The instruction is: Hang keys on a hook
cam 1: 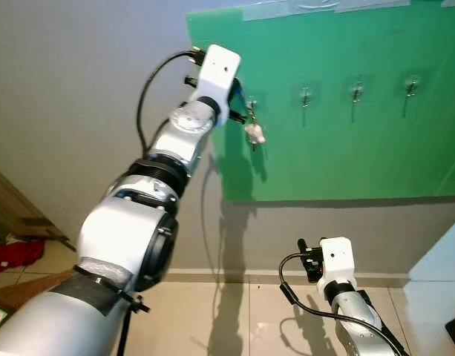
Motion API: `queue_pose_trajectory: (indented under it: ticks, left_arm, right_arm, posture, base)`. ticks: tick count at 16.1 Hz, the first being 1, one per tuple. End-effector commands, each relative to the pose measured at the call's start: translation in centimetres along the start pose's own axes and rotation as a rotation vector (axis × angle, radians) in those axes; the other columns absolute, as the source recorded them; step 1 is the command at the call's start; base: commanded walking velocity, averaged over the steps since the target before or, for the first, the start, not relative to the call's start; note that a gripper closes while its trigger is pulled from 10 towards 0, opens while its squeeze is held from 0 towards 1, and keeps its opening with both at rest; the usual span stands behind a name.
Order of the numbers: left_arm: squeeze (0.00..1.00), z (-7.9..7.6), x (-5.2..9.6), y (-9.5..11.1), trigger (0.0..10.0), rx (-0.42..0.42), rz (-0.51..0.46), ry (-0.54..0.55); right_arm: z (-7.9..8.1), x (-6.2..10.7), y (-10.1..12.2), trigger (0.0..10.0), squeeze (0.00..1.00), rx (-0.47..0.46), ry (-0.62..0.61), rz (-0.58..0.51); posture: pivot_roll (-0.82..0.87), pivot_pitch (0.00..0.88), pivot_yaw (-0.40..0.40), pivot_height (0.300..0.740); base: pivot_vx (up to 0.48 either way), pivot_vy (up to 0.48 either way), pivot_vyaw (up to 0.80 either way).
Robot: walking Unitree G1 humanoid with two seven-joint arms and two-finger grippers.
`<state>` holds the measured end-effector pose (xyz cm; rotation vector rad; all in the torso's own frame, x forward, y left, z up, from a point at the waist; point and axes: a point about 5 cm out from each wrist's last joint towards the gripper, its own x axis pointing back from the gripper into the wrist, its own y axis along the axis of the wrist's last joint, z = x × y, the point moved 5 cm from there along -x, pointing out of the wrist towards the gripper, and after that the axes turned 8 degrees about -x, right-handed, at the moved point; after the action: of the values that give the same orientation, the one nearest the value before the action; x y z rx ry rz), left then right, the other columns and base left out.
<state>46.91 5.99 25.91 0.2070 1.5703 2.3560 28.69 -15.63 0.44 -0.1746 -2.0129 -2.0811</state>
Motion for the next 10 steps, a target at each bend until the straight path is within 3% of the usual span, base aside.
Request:
queue_pose_trajectory:
  ticks: [1,10]
  left_arm:
    - [0.0,1.82,0.25,-0.36,0.0,-0.01,0.015,0.055]
    - [0.0,2.1,0.39,-0.88,0.0,-0.014,0.027,0.063]
  right_arm:
    - [0.41,0.05,-0.11,10.0,0.0,-0.007,0.008,0.002]
    - [0.41,0.01,-0.27,10.0,0.0,-0.004,0.011,0.008]
  posture:
    - [-0.12,0.0,0.165,0.74]
    - [-0.12,0.0,0.161,0.74]
  base:
    - [0.0,0.0,0.0]
    - [0.0,0.0,0.0]
